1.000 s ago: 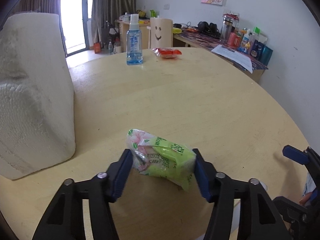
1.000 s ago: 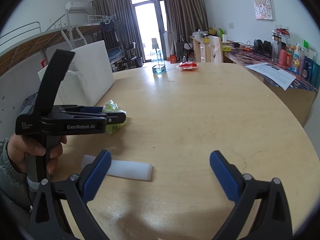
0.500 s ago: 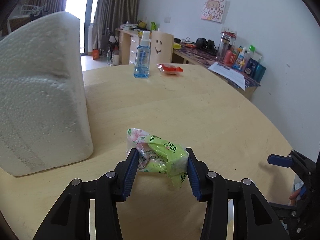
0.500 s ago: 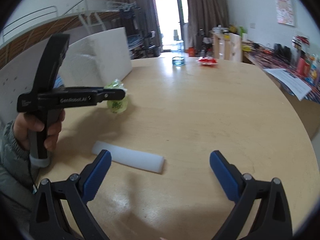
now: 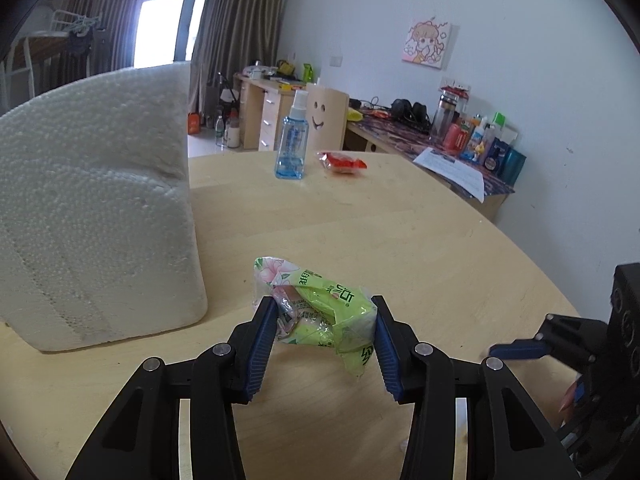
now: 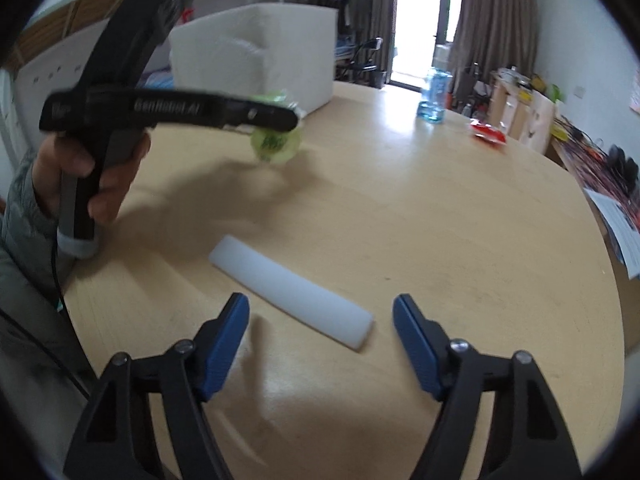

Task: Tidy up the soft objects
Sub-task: 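Grasp the green snack packet with the left tool and lift it, then grasp the white foam tube with the right tool while the left tool holds the snack packet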

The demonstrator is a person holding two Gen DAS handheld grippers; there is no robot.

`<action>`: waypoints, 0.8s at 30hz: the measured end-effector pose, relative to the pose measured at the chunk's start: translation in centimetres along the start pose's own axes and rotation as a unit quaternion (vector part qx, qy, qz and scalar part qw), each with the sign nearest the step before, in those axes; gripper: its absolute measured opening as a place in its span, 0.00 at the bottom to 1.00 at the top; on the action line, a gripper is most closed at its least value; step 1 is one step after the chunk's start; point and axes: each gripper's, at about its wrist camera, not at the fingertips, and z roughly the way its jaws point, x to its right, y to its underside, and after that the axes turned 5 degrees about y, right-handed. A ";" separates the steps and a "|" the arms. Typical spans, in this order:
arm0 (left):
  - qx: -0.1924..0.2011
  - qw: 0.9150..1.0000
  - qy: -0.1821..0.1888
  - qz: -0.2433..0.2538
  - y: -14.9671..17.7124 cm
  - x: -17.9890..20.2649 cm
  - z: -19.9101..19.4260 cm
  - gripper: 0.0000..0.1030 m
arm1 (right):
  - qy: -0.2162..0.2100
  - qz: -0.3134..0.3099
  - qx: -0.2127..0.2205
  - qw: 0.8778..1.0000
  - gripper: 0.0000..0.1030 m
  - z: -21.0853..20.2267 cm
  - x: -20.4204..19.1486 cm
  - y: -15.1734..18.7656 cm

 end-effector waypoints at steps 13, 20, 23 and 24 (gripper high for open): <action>0.024 1.000 0.013 0.000 0.1 -0.1 -1.6 0.47 | -0.035 -0.033 -0.021 0.999 0.73 1.3 0.5 -0.5; 0.032 0.999 0.019 0.000 0.1 -0.1 -2.1 0.47 | -0.028 -0.034 -0.036 0.998 0.48 0.7 -0.3 -0.8; 0.037 0.999 0.024 -0.001 0.1 0.0 -2.4 0.47 | -0.011 -0.032 -0.046 0.998 0.43 0.3 -0.7 -0.8; 0.039 0.999 0.025 -0.003 0.1 0.0 -2.5 0.47 | -0.002 -0.029 -0.052 0.998 0.41 0.2 -0.9 -0.8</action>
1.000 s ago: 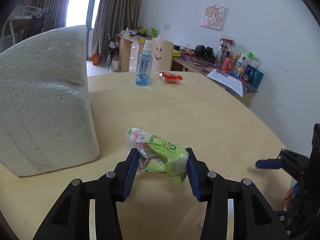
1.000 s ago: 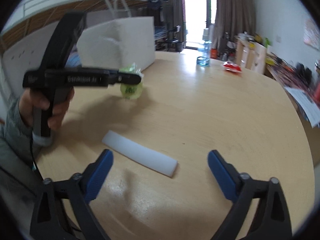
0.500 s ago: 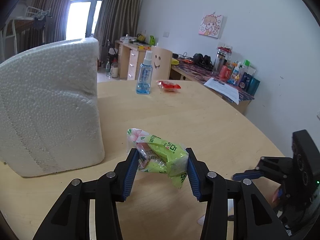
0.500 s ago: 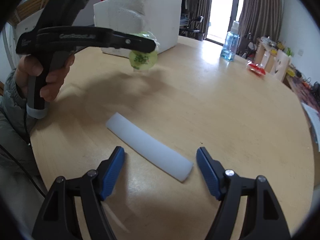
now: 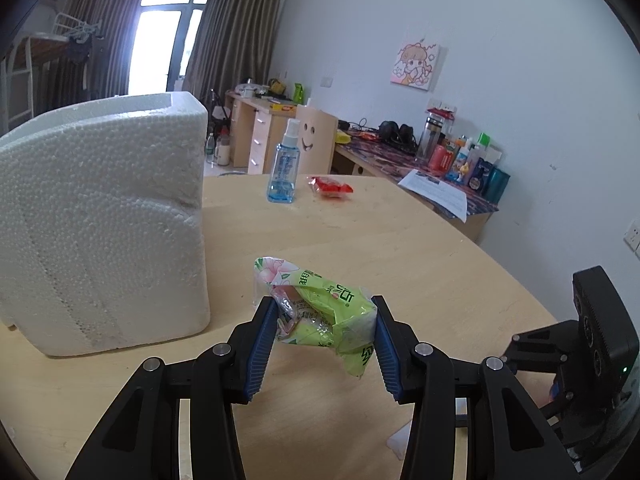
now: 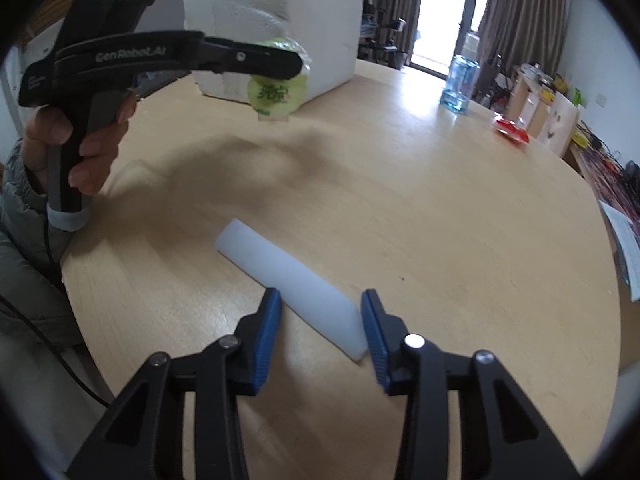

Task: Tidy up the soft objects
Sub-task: 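Grasp the white foam tube with the right tool while the left tool holds the snack packet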

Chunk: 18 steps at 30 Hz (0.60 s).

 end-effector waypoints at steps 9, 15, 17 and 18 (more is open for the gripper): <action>0.005 1.000 0.004 -0.005 0.5 -0.3 -1.0 0.47 | 0.007 0.025 -0.016 1.000 0.27 -2.3 -1.7 0.2; 0.021 1.000 -0.009 -0.004 0.8 0.1 -2.7 0.47 | 0.015 -0.012 -0.003 1.000 0.27 -2.8 -3.4 0.7; 0.024 1.000 -0.011 -0.005 1.2 0.3 -3.4 0.47 | 0.018 -0.028 0.004 0.999 0.27 -2.8 -3.4 0.8; 0.024 1.000 -0.013 -0.006 1.5 0.4 -3.7 0.47 | 0.016 -0.038 0.010 0.999 0.27 -2.8 -3.3 0.8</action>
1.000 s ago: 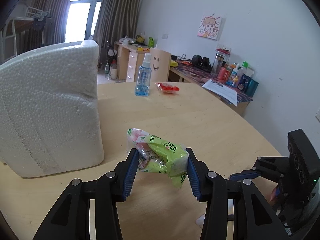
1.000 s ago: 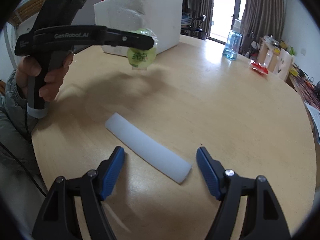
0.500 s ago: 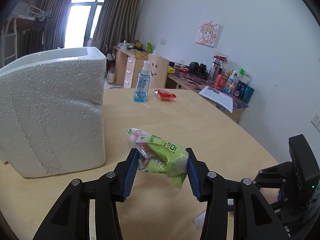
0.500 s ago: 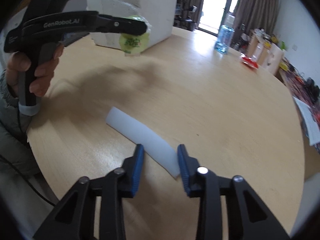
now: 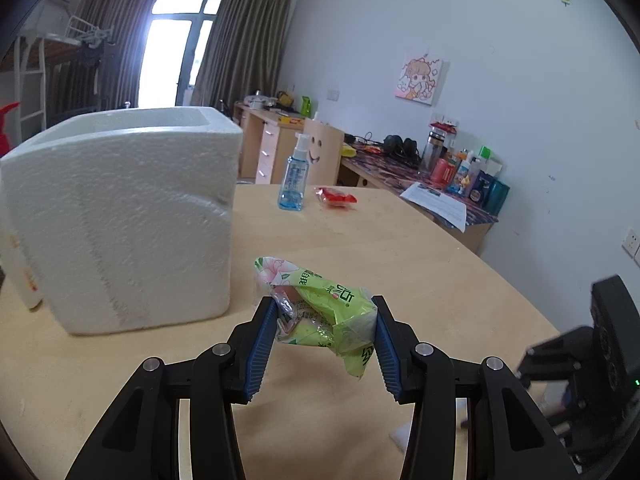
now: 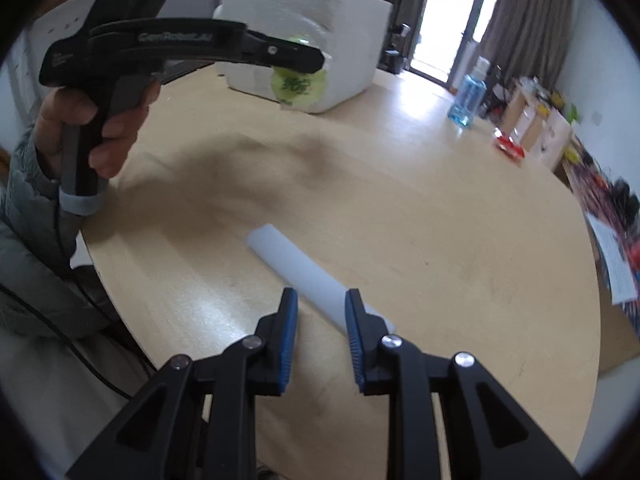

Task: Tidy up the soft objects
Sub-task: 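Grasp the white foam tube with the right tool while the left tool holds the snack packet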

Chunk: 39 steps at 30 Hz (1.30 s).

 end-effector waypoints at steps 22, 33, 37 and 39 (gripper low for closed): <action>-0.011 1.000 -0.010 -0.003 3.5 2.1 -3.8 0.47 | -0.043 -0.077 0.021 0.996 0.32 2.0 2.3 -0.5; -0.003 1.000 -0.019 -0.008 3.6 1.9 -4.4 0.47 | -0.062 -0.129 0.024 0.989 0.47 1.5 1.6 -0.6; 0.000 1.000 -0.025 -0.011 3.9 1.7 -4.8 0.47 | -0.109 -0.127 0.030 0.985 0.47 1.8 1.8 -1.0; 0.000 1.000 -0.024 -0.015 3.9 1.5 -4.7 0.47 | -0.091 -0.142 0.025 0.985 0.47 2.2 1.5 -1.2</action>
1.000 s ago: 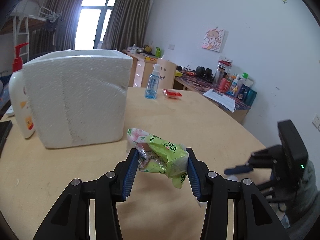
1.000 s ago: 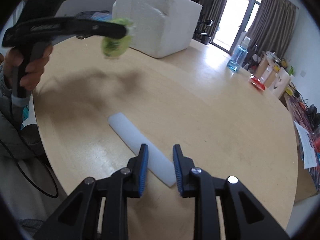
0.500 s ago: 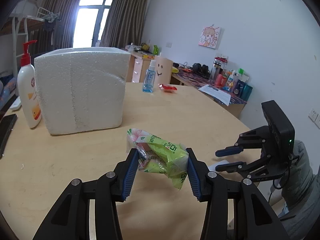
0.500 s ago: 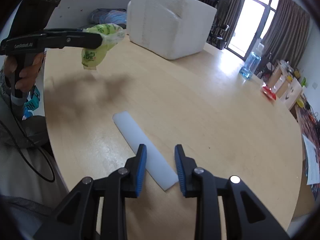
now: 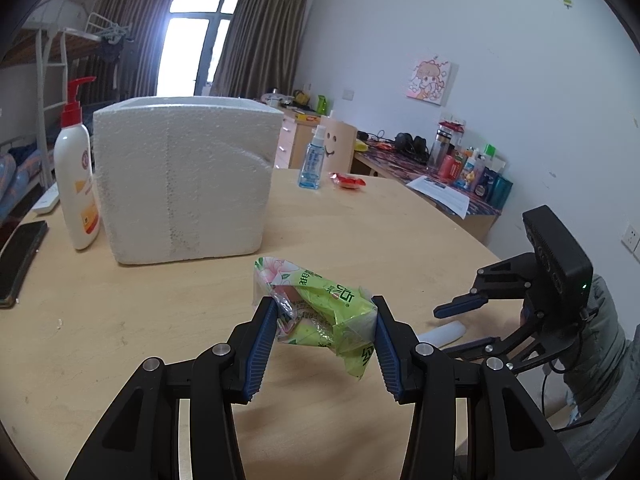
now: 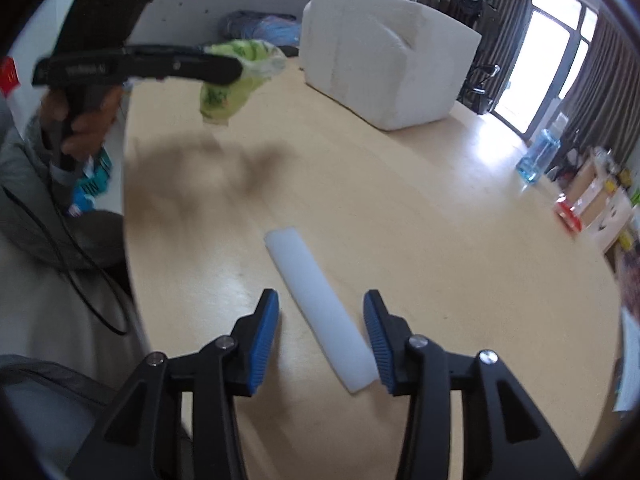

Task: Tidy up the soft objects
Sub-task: 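Grasp the white foam tube with the right tool while the left tool holds the snack packet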

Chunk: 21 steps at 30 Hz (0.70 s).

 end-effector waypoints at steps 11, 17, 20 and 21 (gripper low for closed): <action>-0.004 1.000 0.006 -0.003 -0.1 0.0 0.4 0.47 | -0.064 0.013 -0.006 0.998 0.40 1.9 1.0 -0.3; -0.008 1.000 0.009 -0.002 -0.1 0.0 0.7 0.47 | -0.052 0.004 -0.003 0.999 0.28 1.6 0.1 -0.7; -0.011 1.000 0.011 0.003 -0.4 0.2 0.9 0.47 | -0.047 0.011 0.004 0.999 0.28 1.2 0.0 -0.6; -0.011 1.000 0.012 0.006 -0.5 0.3 1.0 0.47 | -0.046 0.014 0.009 0.999 0.28 1.0 -0.1 -0.6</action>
